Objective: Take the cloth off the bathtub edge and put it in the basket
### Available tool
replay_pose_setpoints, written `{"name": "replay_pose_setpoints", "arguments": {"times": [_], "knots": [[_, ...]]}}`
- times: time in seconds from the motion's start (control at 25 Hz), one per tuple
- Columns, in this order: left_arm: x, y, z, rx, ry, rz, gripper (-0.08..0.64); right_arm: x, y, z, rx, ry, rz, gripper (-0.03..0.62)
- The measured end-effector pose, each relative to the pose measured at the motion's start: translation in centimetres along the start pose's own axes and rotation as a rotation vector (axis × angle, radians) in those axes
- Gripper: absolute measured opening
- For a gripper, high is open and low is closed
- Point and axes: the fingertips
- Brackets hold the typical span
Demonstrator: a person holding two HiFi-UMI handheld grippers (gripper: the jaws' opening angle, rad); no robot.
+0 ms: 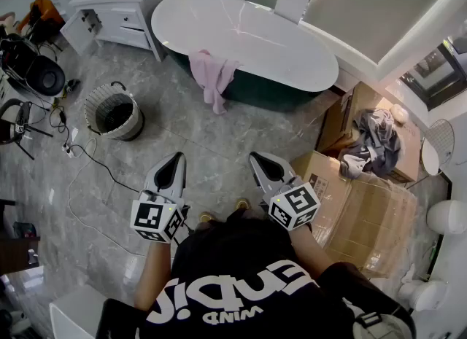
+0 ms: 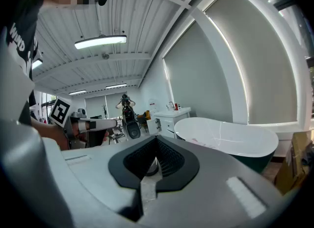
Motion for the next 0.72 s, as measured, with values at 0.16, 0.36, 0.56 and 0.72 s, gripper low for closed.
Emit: {"name": "replay_pose_setpoints", "arguments": {"times": [0.16, 0.36, 0.56, 0.72], "knots": [[0.2, 0.0, 0.8, 0.004, 0.001, 0.005, -0.003, 0.7, 0.0, 0.2, 0.005, 0.008, -0.008, 0.005], [-0.2, -0.1, 1.3, 0.010, 0.010, 0.011, -0.003, 1.1, -0.1, 0.7, 0.003, 0.038, -0.023, 0.005], [-0.9, 0.0, 2.1, 0.016, 0.017, 0.006, -0.003, 0.6, -0.6, 0.9, -0.002, 0.077, -0.063, 0.005], [-1.4, 0.5, 2.2, 0.012, 0.054, 0.001, -0.003, -0.2, 0.0, 1.8, -0.003, 0.114, -0.084, 0.005]]}}
Point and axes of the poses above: the fingertips, and each gripper's own axes: x forward along the fingers, z to its left, y out of its underside, and after that the axes turned 6 degrees about -z, right-handed
